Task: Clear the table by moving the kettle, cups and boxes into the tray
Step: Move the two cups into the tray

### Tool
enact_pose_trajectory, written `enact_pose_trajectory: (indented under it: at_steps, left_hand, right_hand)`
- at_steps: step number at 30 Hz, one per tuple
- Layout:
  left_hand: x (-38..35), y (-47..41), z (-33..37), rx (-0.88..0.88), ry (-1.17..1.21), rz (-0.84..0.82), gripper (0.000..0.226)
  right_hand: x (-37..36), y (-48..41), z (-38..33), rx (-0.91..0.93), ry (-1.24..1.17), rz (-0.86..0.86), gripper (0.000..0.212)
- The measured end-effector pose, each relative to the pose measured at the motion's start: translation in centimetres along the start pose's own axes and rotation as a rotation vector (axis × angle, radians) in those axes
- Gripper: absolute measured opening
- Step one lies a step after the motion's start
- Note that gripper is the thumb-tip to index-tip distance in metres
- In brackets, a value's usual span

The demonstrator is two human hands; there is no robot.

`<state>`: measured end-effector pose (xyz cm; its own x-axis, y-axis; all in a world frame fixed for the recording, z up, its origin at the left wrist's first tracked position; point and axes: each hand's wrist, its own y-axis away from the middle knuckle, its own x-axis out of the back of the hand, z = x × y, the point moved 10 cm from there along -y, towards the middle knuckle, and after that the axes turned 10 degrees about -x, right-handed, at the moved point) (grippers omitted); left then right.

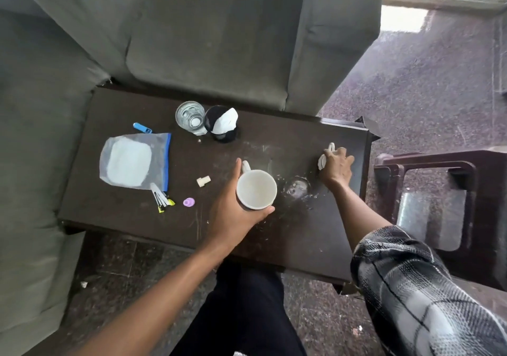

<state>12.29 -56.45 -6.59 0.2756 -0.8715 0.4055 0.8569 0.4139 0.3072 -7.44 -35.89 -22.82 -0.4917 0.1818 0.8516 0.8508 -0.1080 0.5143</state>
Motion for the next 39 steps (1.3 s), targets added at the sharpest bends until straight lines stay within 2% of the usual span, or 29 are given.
enact_pose_trajectory:
  at_steps: [4, 9, 12, 17, 22, 28, 31, 39]
  left_hand:
    - [0.7, 0.7, 1.7, -0.044, 0.026, -0.019, 0.107]
    - [1.5, 3.4, 5.4, -0.14, 0.034, -0.086, 0.108]
    - [1.6, 5.9, 7.6, -0.197, 0.052, -0.147, 0.102]
    - [0.8, 10.6, 8.8, -0.292, 0.039, -0.246, 0.077]
    - [-1.8, 15.2, 10.5, -0.388, 0.067, -0.362, 0.072]
    - [-6.4, 18.4, 13.4, -0.562, -0.002, -0.272, 0.072]
    - [-10.4, 19.5, 16.1, -0.633, -0.047, -0.283, 0.073]
    - [-23.5, 22.0, 22.8, -0.699, -0.077, -0.308, 0.073]
  right_hand:
    - [2.6, 3.6, 0.2, 0.044, -0.068, 0.036, 0.036]
    - [8.4, 13.6, 1.2, 0.122, -0.16, 0.093, 0.043]
    - [11.8, 20.2, 3.1, 0.105, -0.237, 0.127, 0.045]
    - [16.0, 29.9, 7.8, 0.066, -0.346, 0.156, 0.058]
    - [17.5, 36.5, 13.6, -0.001, -0.543, 0.254, 0.056]
    - [19.1, 39.3, 20.4, -0.06, -0.628, 0.351, 0.061]
    - [20.3, 39.0, 24.8, -0.086, -0.682, 0.415, 0.064]
    - [24.2, 36.4, 38.1, -0.071, -0.726, 0.46, 0.065]
